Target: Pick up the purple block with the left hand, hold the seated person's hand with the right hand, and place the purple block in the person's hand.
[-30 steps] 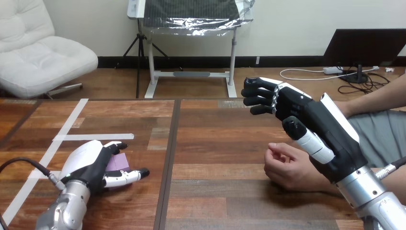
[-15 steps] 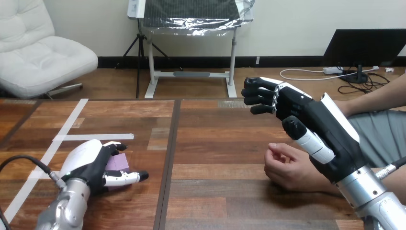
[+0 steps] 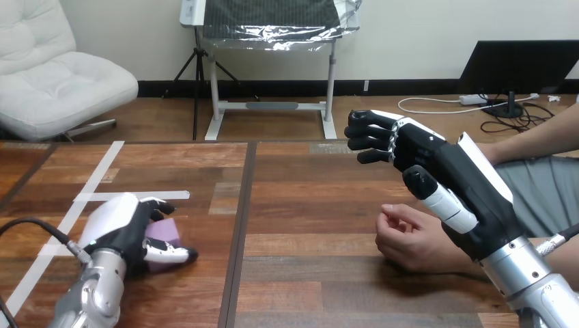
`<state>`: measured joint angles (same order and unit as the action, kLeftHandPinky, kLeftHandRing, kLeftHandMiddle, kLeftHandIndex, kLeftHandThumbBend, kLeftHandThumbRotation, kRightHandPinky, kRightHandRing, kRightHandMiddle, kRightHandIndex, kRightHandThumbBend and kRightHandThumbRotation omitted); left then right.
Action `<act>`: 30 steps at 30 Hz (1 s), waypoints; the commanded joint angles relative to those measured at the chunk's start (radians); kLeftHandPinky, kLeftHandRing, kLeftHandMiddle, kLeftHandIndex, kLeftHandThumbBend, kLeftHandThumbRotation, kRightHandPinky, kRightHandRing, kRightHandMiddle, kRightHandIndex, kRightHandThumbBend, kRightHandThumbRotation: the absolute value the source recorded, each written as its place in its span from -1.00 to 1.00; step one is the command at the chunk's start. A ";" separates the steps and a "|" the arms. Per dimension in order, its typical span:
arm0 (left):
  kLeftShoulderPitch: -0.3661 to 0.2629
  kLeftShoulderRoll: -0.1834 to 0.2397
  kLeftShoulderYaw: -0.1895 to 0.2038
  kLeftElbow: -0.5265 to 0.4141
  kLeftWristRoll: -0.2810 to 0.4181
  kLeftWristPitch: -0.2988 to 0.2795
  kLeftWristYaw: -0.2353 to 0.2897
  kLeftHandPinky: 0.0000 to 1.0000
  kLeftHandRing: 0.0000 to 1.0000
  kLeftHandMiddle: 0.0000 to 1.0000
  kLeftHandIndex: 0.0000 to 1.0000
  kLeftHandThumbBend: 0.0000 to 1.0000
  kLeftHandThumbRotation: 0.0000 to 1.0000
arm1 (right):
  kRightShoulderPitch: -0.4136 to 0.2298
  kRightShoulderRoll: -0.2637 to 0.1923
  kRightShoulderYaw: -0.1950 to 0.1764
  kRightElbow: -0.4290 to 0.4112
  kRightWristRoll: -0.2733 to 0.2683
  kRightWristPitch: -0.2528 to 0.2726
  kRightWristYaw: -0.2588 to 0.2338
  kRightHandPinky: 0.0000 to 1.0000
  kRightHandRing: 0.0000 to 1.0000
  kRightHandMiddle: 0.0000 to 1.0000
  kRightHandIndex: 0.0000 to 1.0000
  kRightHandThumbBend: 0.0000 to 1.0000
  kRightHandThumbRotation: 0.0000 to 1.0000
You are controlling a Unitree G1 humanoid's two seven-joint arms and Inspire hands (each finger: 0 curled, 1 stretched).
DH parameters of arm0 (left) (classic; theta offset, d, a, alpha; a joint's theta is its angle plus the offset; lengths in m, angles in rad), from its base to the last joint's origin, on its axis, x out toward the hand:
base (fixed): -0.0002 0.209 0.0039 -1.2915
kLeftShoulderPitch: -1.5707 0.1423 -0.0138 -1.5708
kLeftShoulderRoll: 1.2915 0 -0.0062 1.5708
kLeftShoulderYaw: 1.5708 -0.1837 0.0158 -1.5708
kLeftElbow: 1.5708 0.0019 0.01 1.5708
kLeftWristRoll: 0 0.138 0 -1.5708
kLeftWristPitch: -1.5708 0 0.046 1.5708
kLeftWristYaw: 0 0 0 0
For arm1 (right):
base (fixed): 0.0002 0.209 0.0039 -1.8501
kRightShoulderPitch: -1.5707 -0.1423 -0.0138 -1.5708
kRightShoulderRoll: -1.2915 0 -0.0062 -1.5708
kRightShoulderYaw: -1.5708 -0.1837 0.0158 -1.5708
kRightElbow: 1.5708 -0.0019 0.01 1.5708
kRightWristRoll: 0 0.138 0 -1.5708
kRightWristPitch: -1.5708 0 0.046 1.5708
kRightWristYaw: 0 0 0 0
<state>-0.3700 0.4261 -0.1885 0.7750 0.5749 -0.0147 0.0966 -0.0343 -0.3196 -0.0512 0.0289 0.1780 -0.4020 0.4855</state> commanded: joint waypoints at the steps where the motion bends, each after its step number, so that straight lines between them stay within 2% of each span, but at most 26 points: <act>1: -0.060 -0.005 0.012 0.013 -0.015 0.001 0.058 0.09 0.32 0.43 0.40 0.57 -0.97 | -0.052 -0.013 -0.024 -0.032 0.006 -0.029 -0.006 0.49 0.58 0.61 0.62 0.88 0.73; 9: -0.064 -0.013 0.012 0.040 -0.035 -0.020 0.132 -0.10 0.04 0.14 0.14 0.47 -1.00 | -0.050 -0.015 -0.026 -0.037 0.006 -0.017 -0.009 0.48 0.57 0.61 0.62 0.89 0.73; 15: -0.066 -0.013 0.007 0.039 -0.045 -0.013 0.145 -0.23 -0.12 -0.01 0.00 0.45 -1.00 | -0.053 -0.018 -0.028 -0.029 0.011 -0.020 -0.004 0.49 0.58 0.61 0.61 0.89 0.72; 30: -0.066 -0.007 -0.003 0.039 -0.052 -0.008 0.150 -0.22 -0.14 -0.04 -0.05 0.52 -1.00 | -0.058 -0.020 -0.029 -0.022 0.015 -0.012 0.001 0.52 0.59 0.61 0.61 0.91 0.72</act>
<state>-0.3718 0.4148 -0.1863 0.8188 0.5205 -0.0177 0.2308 -0.0345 -0.3205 -0.0558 0.0289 0.1798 -0.4050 0.4859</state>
